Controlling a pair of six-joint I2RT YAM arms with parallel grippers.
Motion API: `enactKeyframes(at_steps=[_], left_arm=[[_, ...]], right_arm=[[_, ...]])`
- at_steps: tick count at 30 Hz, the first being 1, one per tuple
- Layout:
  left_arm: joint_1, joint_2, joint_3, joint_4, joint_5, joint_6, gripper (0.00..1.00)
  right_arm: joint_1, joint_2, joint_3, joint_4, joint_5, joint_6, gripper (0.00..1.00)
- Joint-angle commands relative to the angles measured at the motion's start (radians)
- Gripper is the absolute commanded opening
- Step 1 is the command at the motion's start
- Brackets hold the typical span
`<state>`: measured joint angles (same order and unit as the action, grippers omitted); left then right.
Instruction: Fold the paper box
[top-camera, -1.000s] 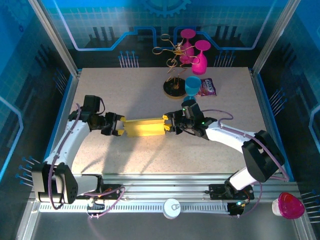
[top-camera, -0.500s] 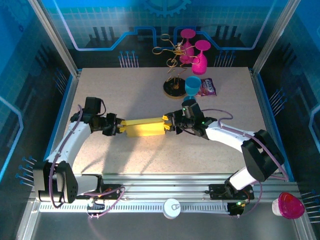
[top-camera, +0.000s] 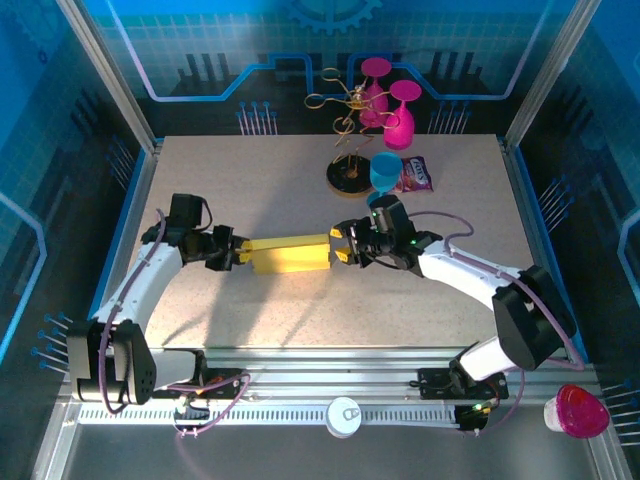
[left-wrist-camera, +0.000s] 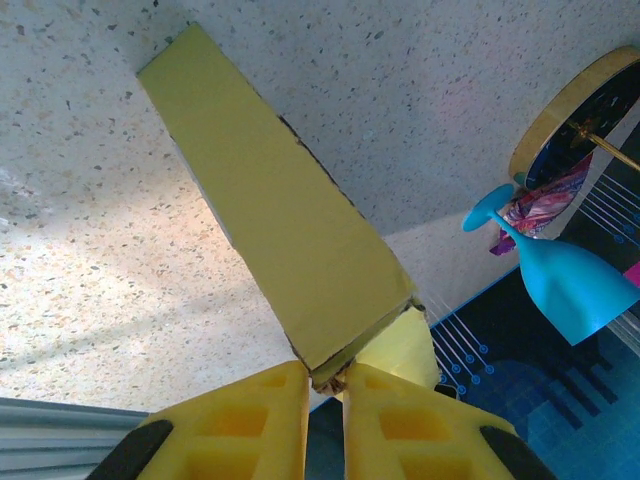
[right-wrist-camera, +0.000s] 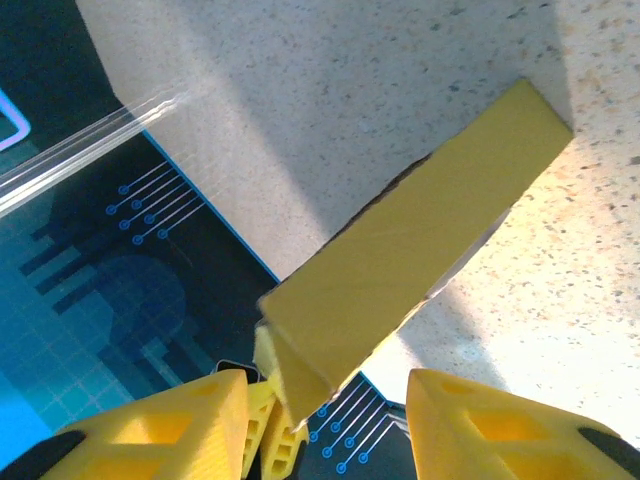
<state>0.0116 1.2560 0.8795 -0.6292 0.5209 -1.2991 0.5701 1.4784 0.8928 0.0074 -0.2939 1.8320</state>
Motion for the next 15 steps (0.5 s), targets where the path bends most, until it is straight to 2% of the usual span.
enactKeyframes(at_steps=[1,6,12,15], left_arm=[[-0.002,0.036,-0.036,-0.058,-0.04,0.007,0.16],[-0.002,0.037,-0.027,-0.061,-0.04,0.006,0.16],[-0.002,0.037,-0.027,-0.062,-0.037,0.005,0.16],[-0.002,0.038,-0.025,-0.064,-0.035,0.009,0.16]], right_arm=[[0.001,-0.02,0.04,-0.034,-0.01,-0.036,0.46],[0.016,-0.002,0.026,-0.027,-0.016,-0.032,0.4],[0.022,0.051,0.014,0.014,-0.033,-0.029,0.38],[0.022,0.066,0.033,-0.021,-0.045,-0.054,0.34]])
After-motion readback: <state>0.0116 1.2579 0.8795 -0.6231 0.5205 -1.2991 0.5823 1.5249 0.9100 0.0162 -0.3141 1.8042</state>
